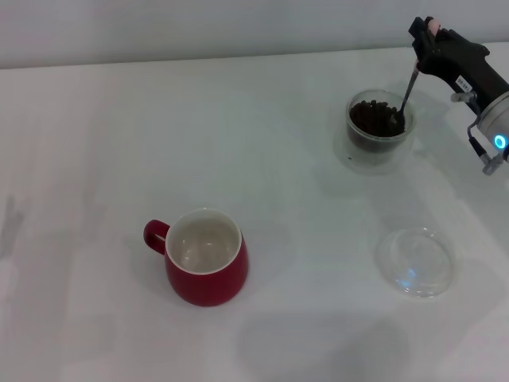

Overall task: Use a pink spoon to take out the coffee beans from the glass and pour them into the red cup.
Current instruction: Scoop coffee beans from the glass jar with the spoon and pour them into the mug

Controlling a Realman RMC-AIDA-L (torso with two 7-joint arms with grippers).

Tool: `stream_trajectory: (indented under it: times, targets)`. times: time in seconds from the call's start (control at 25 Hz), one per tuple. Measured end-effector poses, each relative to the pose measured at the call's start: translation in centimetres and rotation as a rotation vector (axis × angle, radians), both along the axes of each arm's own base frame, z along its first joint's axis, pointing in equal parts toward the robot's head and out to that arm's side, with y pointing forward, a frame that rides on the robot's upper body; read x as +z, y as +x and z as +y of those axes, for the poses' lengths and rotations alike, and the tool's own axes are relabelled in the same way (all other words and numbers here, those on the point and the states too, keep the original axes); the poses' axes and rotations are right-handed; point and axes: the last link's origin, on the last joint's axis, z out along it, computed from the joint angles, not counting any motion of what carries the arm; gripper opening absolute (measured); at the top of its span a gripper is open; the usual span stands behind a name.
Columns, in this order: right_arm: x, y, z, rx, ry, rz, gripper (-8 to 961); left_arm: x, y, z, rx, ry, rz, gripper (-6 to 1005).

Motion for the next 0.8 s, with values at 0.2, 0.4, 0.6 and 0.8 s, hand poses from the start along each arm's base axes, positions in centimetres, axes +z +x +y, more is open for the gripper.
stream_trajectory:
  times: [0.2, 0.4, 0.6, 0.8]
  targets:
    - [-0.18, 0.41, 0.09, -0.041, -0.02, 0.047, 164, 0.0, 0.02, 0.04, -0.001, 0.0, 0.0, 888]
    - [-0.25, 0.6, 0.1, -0.071, -0.037, 0.124, 165, 0.0, 0.04, 0.06, -0.002, 0.0, 0.0, 888]
    - [-0.23, 0.92, 0.16, -0.104, -0.051, 0.184, 167, 0.0, 0.01, 0.02, 0.0, 0.0, 0.0, 888]
    - [-0.26, 0.97, 0.18, -0.119, -0.063, 0.234, 168, 0.06, -0.1, -0.09, 0.003, 0.001, 0.001, 888]
